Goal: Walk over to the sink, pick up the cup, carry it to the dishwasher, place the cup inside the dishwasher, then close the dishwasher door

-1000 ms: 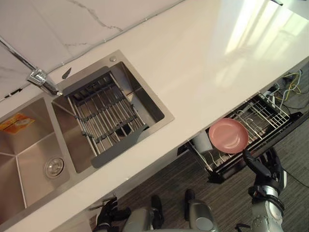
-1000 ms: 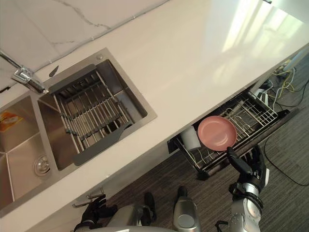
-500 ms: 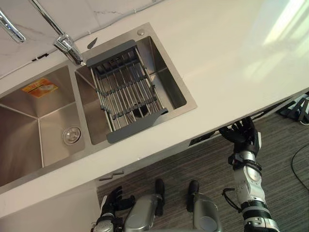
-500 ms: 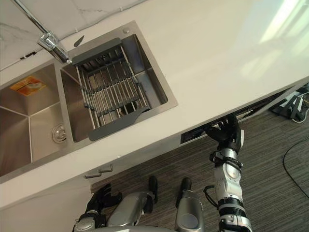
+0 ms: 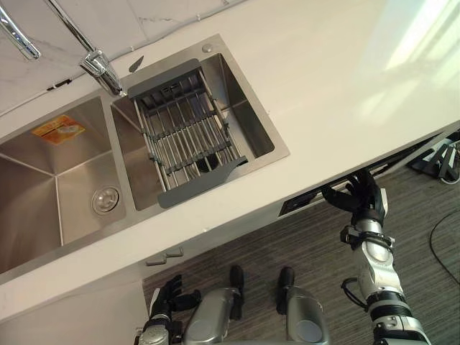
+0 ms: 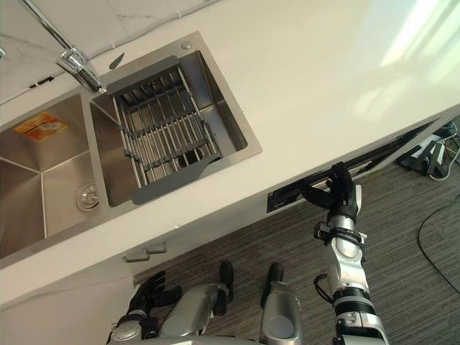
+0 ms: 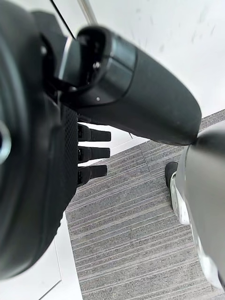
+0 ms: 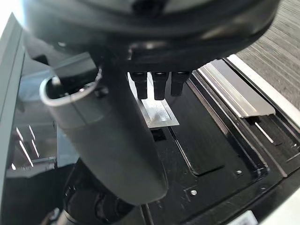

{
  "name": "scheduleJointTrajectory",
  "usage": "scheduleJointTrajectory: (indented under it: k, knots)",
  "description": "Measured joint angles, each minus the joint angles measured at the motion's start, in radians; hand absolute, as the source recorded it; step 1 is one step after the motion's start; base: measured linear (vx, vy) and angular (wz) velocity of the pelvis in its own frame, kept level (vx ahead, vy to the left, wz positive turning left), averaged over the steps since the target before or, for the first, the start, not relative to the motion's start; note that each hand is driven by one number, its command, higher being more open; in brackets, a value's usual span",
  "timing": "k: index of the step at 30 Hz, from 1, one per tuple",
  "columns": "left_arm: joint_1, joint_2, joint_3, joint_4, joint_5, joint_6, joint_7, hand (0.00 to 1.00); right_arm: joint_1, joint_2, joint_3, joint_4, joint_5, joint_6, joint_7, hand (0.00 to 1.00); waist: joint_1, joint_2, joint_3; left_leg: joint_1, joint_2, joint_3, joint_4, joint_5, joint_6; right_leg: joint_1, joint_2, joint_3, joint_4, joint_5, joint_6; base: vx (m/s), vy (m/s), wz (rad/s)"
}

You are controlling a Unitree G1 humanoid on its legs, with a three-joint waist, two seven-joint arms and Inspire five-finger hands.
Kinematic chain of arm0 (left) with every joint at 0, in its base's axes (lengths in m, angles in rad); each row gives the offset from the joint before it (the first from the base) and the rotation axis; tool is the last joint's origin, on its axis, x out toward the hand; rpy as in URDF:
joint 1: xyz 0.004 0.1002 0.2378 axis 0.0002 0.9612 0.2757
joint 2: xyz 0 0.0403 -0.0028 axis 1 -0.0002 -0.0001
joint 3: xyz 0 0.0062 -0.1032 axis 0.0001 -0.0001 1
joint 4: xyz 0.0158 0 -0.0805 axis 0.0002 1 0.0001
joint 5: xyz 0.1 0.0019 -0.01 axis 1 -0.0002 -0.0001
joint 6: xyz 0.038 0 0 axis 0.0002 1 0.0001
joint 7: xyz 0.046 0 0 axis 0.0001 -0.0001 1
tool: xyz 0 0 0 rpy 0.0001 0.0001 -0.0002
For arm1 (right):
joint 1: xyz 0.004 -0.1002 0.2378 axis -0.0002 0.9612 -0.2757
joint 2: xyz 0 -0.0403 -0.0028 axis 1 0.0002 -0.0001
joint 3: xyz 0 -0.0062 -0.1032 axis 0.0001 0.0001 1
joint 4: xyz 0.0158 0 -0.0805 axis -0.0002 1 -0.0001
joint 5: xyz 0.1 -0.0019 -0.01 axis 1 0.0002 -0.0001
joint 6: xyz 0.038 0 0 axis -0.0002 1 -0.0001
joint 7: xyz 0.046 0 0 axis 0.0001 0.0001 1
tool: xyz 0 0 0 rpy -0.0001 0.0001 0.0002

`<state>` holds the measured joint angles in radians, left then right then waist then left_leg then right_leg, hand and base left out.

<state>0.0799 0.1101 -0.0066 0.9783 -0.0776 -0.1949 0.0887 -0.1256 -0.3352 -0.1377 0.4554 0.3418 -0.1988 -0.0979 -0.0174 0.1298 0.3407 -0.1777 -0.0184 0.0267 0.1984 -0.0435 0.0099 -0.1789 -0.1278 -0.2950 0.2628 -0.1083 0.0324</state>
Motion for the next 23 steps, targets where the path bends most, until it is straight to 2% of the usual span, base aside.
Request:
scheduleJointTrajectory:
  k: [2,4,9,14,23]
  knots:
    - [0.0,0.004,0.0,0.007,0.001,0.006,-0.001,0.9,0.058,0.005,0.02,-0.025,-0.023,0.002,0.02,0.9,-0.001,-0.01,-0.012,0.024,0.001,-0.008,-0.018,0.003,-0.002,0.031,0.005,-0.009,-0.023,0.004,0.002,0.08,-0.022,0.11]
    - [0.006,0.013,0.0,0.012,0.004,0.016,-0.003,0.9,0.135,0.022,0.043,-0.049,-0.06,0.008,0.063,0.9,-0.001,-0.033,-0.037,0.06,0.001,-0.011,-0.044,0.003,-0.002,0.072,0.012,-0.015,-0.055,0.008,0.006,0.1,-0.017,0.04]
    - [0.023,0.029,0.0,0.014,0.042,0.017,-0.007,0.9,0.266,0.1,0.07,-0.061,-0.238,0.019,0.118,0.9,-0.001,-0.072,-0.113,0.11,-0.002,-0.008,-0.092,0.004,-0.001,0.14,0.024,-0.016,-0.15,0.037,0.018,0.09,0.013,-0.02]
    - [0.022,0.033,0.001,0.019,0.043,0.031,-0.007,0.9,0.287,0.148,0.065,0.112,-0.347,0.029,0.11,0.9,-0.001,-0.094,-0.152,0.148,-0.011,0.0,-0.122,0.008,0.004,0.2,0.033,-0.013,-0.236,0.078,0.028,0.03,0.025,-0.04]
    - [0.023,0.034,0.02,0.048,0.069,0.039,-0.004,0.9,0.283,0.189,0.008,0.348,-0.363,0.063,0.081,0.9,0.0,-0.11,-0.19,0.204,-0.02,0.001,-0.208,0.057,0.014,0.236,0.034,-0.013,-0.284,0.112,0.031,-0.03,0.008,0.0]
